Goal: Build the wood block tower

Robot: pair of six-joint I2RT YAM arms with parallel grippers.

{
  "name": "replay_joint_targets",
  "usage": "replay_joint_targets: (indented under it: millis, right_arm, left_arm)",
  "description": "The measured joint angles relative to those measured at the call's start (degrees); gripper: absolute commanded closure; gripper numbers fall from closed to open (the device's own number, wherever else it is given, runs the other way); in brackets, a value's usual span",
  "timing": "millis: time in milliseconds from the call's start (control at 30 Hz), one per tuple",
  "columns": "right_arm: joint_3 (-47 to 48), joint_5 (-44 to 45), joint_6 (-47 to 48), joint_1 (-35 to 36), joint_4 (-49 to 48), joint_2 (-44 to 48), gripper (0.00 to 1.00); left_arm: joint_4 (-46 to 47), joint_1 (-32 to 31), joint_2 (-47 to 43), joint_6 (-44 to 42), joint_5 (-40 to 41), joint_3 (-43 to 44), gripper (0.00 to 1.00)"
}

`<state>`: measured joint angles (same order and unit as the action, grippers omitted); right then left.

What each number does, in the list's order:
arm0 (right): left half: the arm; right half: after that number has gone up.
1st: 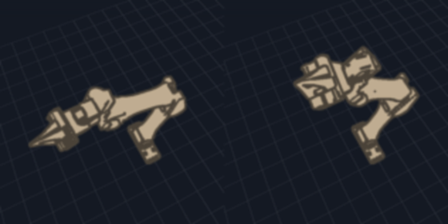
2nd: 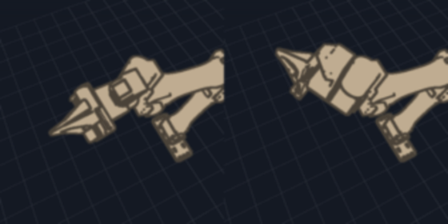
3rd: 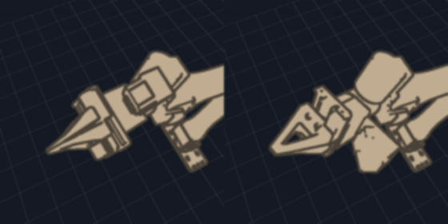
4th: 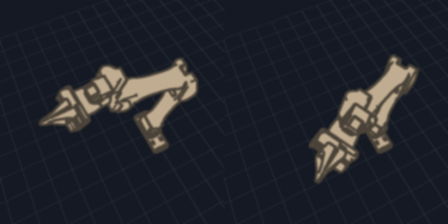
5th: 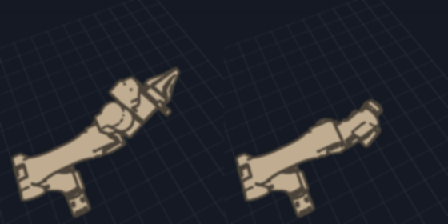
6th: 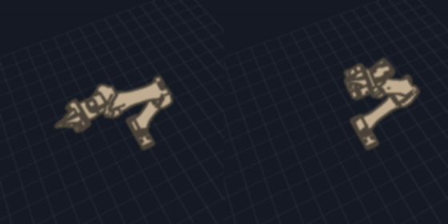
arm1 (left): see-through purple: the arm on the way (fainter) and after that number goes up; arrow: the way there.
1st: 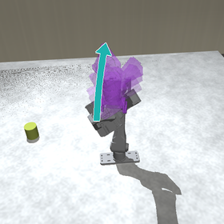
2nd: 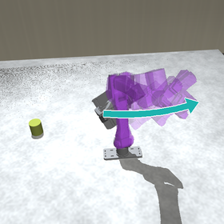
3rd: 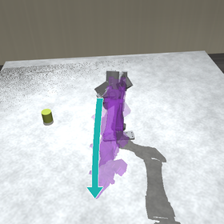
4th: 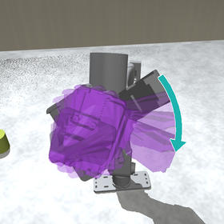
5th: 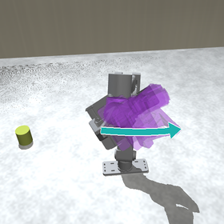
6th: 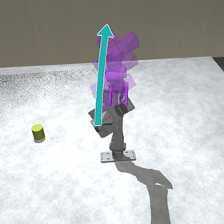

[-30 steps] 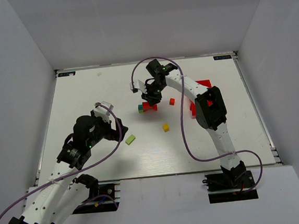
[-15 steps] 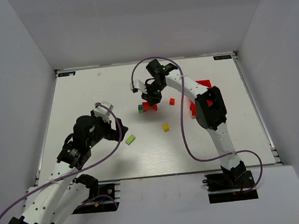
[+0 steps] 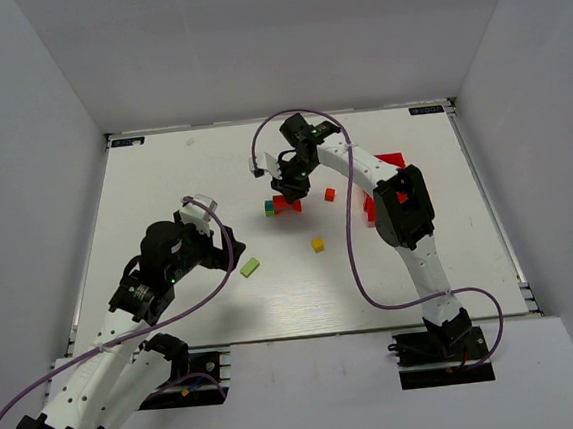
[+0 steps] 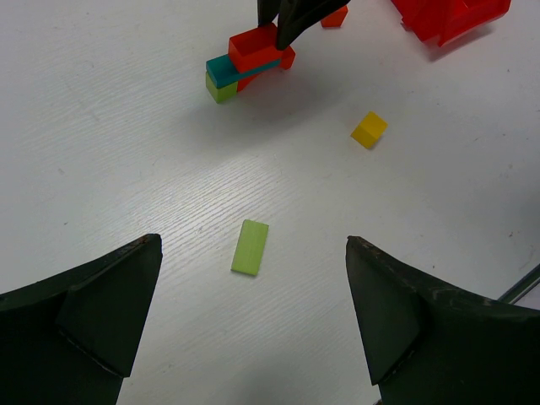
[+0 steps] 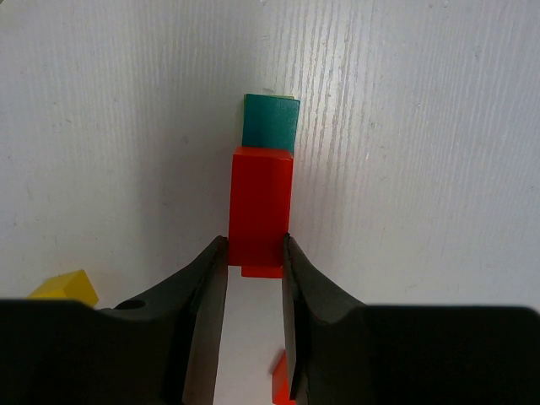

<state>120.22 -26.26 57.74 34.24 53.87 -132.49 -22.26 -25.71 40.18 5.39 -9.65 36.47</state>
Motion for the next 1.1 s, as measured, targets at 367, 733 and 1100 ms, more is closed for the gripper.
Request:
replay_joint_targets:
  millis: [367,733,1100]
  right_arm:
    - [0.0,0.2,-0.3,0.0,-0.2,0.0,0.61]
    - [0.0,0.4,-0.3,0.0,-0.4,0.0,0.54]
    - [0.0,0.0,-0.1,-0.1,-0.4,0.0,0.1]
  left_arm:
    - [0.0,0.0,0.0,0.0,0.0,0.0,0.0]
    - [0.0,0.0,0.0,0.0,0.0,0.0,0.0]
    - [0.0,0.0,0.0,0.0,0.0,0.0,0.0]
